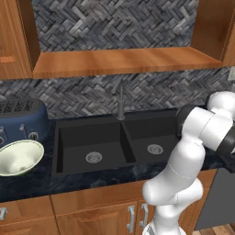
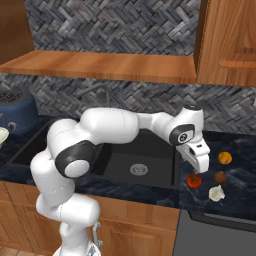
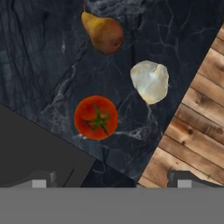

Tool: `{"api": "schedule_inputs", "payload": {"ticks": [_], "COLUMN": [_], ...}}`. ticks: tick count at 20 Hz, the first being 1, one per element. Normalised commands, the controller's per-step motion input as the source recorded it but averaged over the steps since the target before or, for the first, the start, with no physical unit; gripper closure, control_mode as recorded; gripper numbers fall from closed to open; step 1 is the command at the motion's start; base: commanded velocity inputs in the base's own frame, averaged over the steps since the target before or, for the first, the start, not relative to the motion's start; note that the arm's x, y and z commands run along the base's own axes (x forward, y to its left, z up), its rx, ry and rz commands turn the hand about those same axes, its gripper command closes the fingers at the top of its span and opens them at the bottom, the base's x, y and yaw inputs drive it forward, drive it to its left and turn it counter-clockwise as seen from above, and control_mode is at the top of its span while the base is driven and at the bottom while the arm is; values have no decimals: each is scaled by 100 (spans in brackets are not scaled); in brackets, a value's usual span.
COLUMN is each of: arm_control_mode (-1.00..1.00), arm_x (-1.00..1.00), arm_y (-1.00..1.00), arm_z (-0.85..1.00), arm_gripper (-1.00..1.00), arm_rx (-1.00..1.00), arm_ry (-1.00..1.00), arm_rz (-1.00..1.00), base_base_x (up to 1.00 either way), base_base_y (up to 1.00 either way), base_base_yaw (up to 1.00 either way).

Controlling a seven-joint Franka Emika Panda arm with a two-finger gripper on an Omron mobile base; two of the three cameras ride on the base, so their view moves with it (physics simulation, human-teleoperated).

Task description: There is a mixed pile of frozen fruits and vegetables on the counter. Locate all the frozen vegetables and place the items in a bowl on the counter. Take all the frozen fruits and defrost them in a running sink.

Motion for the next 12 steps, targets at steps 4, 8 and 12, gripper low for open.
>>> {"api": "schedule_inputs", "payload": {"ticks": [4,8,12], "arm_control_mode": [-100,-100,-100], "arm_x": [4,6,9], "arm_y": [-5,-8,-8], "arm_z": [-23,-20,-19], "arm_gripper": [-100,-100,-100], "arm_rx": [0,0,0], "arm_ry": [0,0,0], "arm_rz": [-6,-5,-5], "base_base_x": [0,0,0], "base_base_y": [0,0,0], "base_base_yaw": [0,0,0]}}
